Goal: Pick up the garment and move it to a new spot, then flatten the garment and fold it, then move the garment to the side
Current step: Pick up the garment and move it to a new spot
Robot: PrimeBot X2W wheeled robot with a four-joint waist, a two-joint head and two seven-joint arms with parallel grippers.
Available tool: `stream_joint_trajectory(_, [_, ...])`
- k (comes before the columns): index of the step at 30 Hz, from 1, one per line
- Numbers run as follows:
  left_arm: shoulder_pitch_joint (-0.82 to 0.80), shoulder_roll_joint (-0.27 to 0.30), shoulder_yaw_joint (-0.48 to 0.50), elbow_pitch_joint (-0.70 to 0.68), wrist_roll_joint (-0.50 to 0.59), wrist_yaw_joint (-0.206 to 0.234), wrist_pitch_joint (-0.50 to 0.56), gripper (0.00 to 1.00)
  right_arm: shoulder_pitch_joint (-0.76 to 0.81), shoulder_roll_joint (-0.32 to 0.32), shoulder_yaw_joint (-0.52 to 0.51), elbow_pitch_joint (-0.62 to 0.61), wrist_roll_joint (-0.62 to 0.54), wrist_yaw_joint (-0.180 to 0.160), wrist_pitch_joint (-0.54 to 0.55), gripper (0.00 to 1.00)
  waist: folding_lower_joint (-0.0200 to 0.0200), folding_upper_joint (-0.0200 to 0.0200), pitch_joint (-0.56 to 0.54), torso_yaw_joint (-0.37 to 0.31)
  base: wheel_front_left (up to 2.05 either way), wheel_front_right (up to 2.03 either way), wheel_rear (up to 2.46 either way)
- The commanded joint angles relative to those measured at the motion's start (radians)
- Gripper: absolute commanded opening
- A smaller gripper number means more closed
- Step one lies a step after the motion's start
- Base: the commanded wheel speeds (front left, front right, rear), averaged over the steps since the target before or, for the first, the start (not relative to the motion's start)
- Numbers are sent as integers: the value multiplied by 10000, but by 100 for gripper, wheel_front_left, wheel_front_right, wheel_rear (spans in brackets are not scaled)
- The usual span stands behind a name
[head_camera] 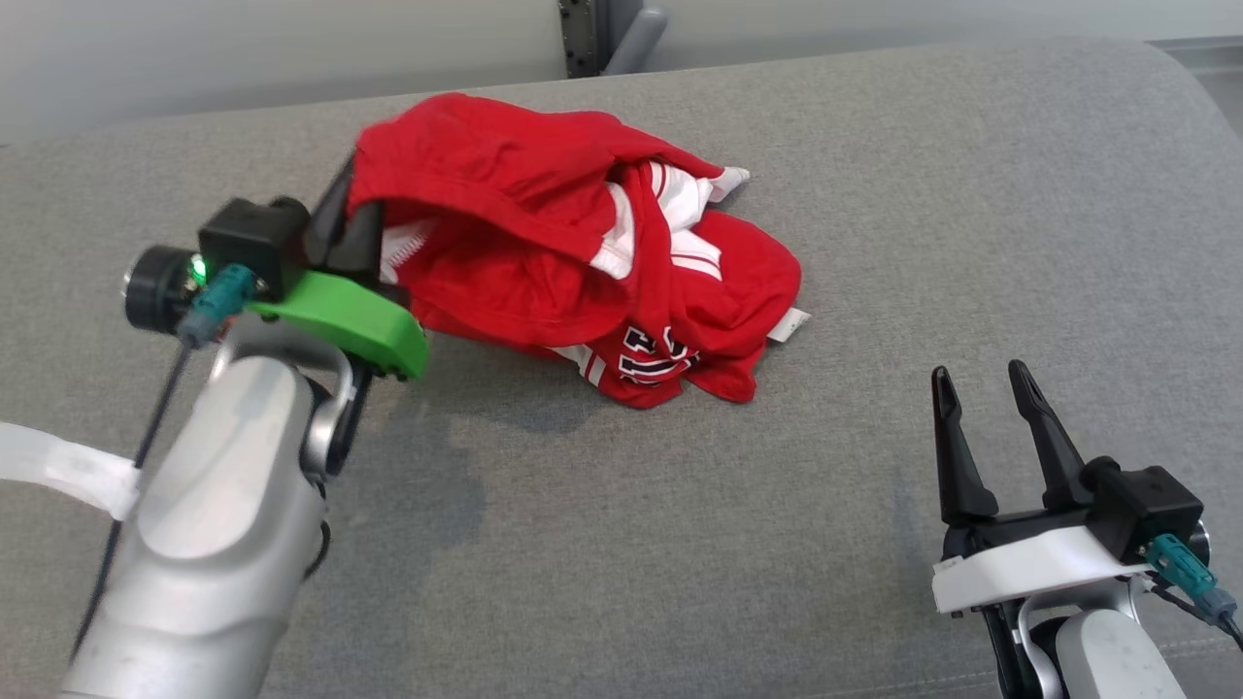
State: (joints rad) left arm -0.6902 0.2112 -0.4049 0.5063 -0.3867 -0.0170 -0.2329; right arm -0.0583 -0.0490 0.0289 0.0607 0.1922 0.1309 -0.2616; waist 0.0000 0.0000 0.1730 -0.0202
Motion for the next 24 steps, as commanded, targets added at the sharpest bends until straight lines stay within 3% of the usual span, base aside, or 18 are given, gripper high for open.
stream_joint_trajectory(1, [-366,251,185,-248,-98,62,78,0,138,-26,-63,-53,86,-3,-20,100,0,0,-285,481,0,0,0])
stream_joint_trajectory(13, [-1710,1783,881,-1157,11,230,1129,0,198,-24,-187,-168,-225,-3,-20,100,0,0,-182,1889,0,0,0])
stream_joint_trajectory(24, [-2531,2951,1393,-274,194,406,1167,0,5,-27,-41,-123,-660,-3,-20,100,0,0,84,2963,0,0,0])
